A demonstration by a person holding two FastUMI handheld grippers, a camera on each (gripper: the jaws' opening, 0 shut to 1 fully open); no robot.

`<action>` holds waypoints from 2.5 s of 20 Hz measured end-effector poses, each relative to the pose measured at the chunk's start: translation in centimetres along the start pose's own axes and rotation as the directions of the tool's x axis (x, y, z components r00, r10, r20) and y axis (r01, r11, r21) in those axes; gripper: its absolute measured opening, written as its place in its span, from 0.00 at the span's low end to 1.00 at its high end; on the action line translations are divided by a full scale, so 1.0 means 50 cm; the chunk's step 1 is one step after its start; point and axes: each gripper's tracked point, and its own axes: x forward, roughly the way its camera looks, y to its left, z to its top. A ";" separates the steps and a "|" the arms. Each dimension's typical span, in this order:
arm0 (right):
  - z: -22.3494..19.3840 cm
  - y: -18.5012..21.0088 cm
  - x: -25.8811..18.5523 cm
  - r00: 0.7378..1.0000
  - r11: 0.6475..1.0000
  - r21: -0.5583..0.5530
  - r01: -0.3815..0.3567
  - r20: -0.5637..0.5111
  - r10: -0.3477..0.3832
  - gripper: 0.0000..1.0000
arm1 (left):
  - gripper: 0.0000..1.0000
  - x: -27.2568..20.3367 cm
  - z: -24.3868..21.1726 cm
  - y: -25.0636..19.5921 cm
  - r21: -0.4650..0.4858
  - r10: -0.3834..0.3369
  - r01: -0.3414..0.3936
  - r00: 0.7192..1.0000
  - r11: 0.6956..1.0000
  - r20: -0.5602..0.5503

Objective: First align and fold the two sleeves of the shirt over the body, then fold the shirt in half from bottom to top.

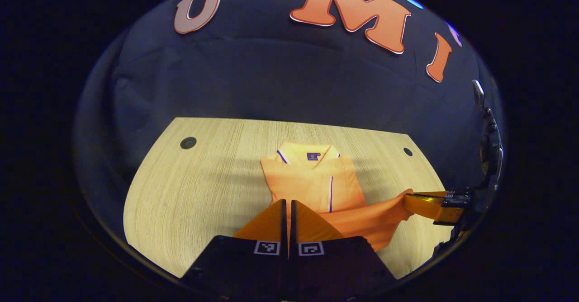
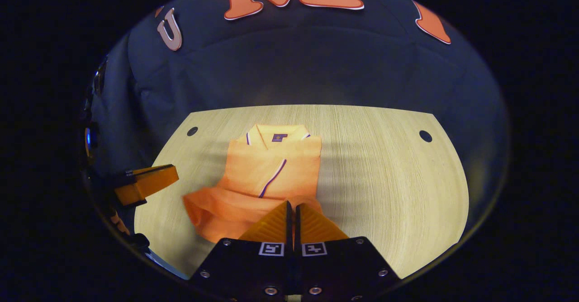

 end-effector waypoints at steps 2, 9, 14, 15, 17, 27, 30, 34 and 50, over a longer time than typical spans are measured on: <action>0.023 -0.005 0.029 1.000 1.000 -0.013 0.011 0.009 -0.011 0.00 | 0.01 0.028 0.027 0.002 -0.003 0.004 -0.004 1.000 1.000 0.015; 0.051 -0.017 0.084 1.000 1.000 0.028 0.012 -0.006 -0.011 0.00 | 0.01 0.096 0.047 0.028 -0.064 -0.001 -0.001 1.000 0.998 -0.021; 0.047 -0.014 0.078 1.000 1.000 0.029 -0.010 -0.010 0.010 0.00 | 0.01 0.050 -0.120 0.022 -0.043 -0.015 0.007 0.985 0.999 -0.171; 0.047 -0.016 0.075 1.000 0.999 0.031 -0.014 -0.006 0.014 0.00 | 0.01 0.047 -0.161 0.025 -0.019 0.000 -0.004 0.980 1.000 -0.200; 0.049 -0.023 0.061 1.000 0.999 0.037 -0.021 0.003 0.021 0.00 | 0.02 0.045 -0.219 0.022 -0.038 0.000 -0.011 0.964 0.999 -0.265; 0.020 -0.058 0.069 0.999 0.995 0.096 -0.034 -0.016 0.036 0.00 | 0.75 0.133 -0.271 0.005 0.015 0.084 -0.083 0.952 0.996 -0.293; 0.014 -0.062 0.071 0.999 0.993 0.112 -0.033 -0.019 0.035 0.00 | 0.38 0.147 -0.244 0.039 0.004 0.164 -0.167 0.958 0.986 -0.234; 0.012 -0.062 0.073 0.999 0.992 0.123 -0.031 -0.015 0.033 0.00 | 0.00 0.137 -0.237 0.035 -0.037 0.117 -0.130 0.961 0.991 -0.250; 0.158 -0.081 0.190 0.999 0.992 0.126 -0.003 0.042 -0.002 0.00 | 0.01 0.258 0.053 0.077 -0.097 0.076 -0.087 0.990 0.992 -0.115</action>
